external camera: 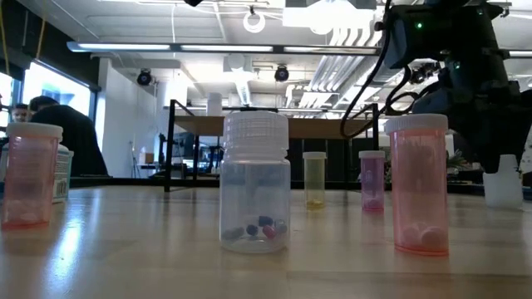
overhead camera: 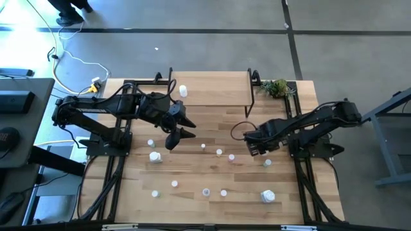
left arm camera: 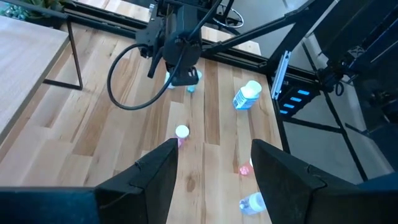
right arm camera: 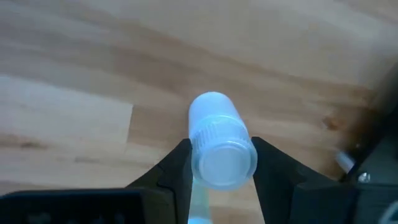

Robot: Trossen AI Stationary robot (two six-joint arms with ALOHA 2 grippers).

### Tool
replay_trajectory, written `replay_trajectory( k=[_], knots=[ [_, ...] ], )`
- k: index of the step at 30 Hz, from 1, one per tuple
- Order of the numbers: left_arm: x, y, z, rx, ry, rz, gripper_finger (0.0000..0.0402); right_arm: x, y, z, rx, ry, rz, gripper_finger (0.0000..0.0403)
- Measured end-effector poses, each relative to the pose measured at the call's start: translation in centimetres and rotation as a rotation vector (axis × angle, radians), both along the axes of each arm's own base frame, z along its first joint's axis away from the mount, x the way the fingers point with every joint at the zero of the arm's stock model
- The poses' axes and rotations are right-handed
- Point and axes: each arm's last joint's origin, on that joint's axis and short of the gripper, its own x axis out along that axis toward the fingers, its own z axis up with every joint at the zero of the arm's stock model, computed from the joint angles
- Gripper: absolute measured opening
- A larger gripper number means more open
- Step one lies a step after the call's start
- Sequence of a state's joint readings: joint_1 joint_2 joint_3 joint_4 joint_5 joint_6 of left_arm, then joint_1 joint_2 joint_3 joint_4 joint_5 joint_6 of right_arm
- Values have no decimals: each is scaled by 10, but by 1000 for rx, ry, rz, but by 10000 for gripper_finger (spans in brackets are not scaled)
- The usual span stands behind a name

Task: Pick and place medicine bottles onto shelf by color
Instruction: Put the top transparent pill bottle on the shelf

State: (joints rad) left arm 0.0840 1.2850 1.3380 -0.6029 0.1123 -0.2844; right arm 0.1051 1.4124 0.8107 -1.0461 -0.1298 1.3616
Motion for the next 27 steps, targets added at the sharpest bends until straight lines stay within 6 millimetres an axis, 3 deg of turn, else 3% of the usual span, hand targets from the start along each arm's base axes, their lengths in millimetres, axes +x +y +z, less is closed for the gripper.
replay_trajectory(
  k=[6,16,27],
  knots=[
    [-1,10,0,-1,0,36,195,14,3,20,65,-76,25,117],
    [-5,33,0,-1,3,125,195,46,-1,94,-44,-328,145,117],
    [-9,52,0,22,3,183,195,59,-51,169,-310,-550,323,118]
  ],
)
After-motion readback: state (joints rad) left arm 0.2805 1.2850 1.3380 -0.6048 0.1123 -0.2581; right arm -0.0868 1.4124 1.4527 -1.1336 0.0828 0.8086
